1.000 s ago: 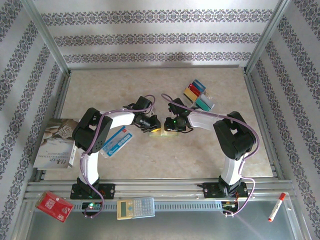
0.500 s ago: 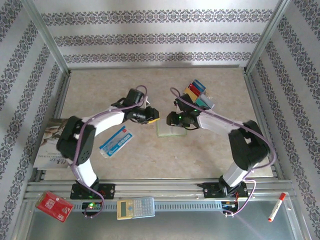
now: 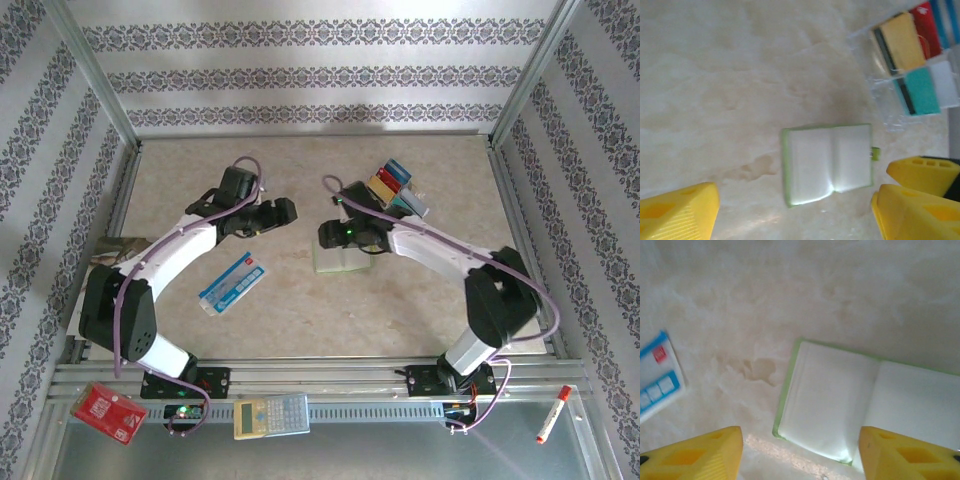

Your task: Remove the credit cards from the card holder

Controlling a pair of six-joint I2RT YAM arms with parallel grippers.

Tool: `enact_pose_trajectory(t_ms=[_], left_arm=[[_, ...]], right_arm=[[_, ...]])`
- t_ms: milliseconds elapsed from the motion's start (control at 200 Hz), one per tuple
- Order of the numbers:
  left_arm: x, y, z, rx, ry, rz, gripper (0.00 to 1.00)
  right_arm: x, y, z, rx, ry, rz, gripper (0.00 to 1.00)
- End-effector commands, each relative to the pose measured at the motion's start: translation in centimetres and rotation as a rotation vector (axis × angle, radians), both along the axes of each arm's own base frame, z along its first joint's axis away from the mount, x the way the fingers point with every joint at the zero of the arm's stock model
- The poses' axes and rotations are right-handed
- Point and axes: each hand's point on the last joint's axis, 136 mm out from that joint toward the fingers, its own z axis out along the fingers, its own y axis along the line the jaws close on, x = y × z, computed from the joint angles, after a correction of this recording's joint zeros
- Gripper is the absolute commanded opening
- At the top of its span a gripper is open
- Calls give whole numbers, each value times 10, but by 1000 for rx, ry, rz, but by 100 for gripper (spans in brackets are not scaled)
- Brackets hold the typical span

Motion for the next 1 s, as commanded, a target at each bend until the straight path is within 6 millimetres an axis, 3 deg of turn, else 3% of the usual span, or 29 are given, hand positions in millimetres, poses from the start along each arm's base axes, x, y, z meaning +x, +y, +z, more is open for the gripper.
enact_pose_trajectory(t_ms=[0,290,600,999], left_arm=[[-8,26,-7,26,28,72,86],[-14,41,-19,15,54,105,91],[-15,42,-26,3,70,104,94],[-15,41,-29,-7,80,102,96]], right_arm=[[-6,-3,-26,-178,37,15,68],[3,3,-71,-257,123,-23,75],[-1,1,-100,-291,196,-28,75],[-9,-30,-126,-403,244,-65,60]])
